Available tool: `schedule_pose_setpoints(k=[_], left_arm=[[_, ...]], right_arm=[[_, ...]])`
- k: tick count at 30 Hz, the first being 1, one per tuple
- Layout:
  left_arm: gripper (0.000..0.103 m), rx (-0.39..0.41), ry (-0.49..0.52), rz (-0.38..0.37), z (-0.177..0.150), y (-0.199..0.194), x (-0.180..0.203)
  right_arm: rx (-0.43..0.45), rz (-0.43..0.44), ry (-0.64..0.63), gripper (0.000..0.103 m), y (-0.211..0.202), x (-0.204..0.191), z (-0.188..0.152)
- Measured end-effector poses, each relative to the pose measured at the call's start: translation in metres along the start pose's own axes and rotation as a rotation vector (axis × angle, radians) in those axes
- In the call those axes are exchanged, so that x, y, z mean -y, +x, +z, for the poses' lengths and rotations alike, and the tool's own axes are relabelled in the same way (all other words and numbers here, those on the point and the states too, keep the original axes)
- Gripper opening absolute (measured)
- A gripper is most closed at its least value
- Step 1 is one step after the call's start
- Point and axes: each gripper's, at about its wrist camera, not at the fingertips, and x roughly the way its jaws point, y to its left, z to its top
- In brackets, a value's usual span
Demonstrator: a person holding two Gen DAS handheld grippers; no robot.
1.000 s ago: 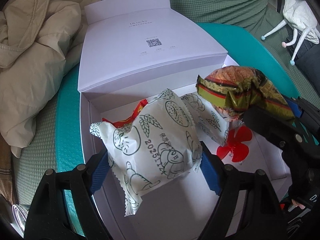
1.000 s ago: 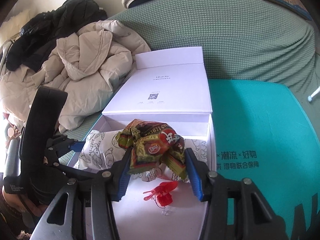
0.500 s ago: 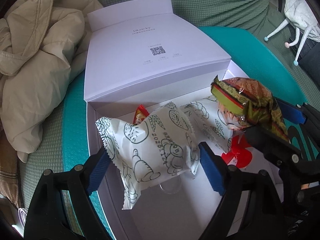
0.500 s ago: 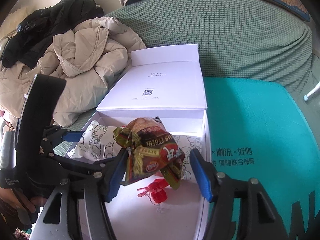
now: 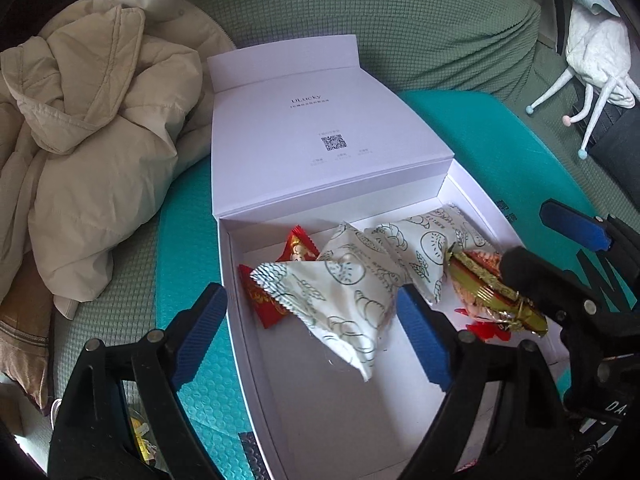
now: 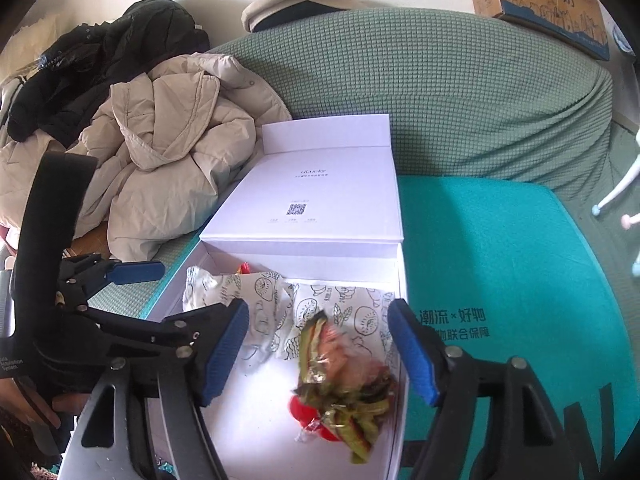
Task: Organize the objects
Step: 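Open the right tool to drop the snack bag while the left tool releases the pastry bag, then withdraw both open tools from the box toward the red packets on the mat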
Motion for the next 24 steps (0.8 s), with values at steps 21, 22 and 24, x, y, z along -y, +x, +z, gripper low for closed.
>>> schedule_pose_setpoints(k=[21, 22, 24], left_arm=[[0.087, 0.131, 0.043, -0.039, -0.018, -0.096, 0.013], [0.087, 0.135, 0.048, -0.042, -0.019, -0.100, 0.014], [0.087, 0.142, 0.056, -0.048, -0.022, -0.108, 0.015]], right_arm=[[0.090, -0.051, 0.037, 0.075, -0.092, -0.021, -0.009], [0.094, -0.056, 0.037, 0.076, -0.096, -0.022, -0.010], [0.097, -0.065, 0.038, 0.076, -0.105, -0.026, -0.012]])
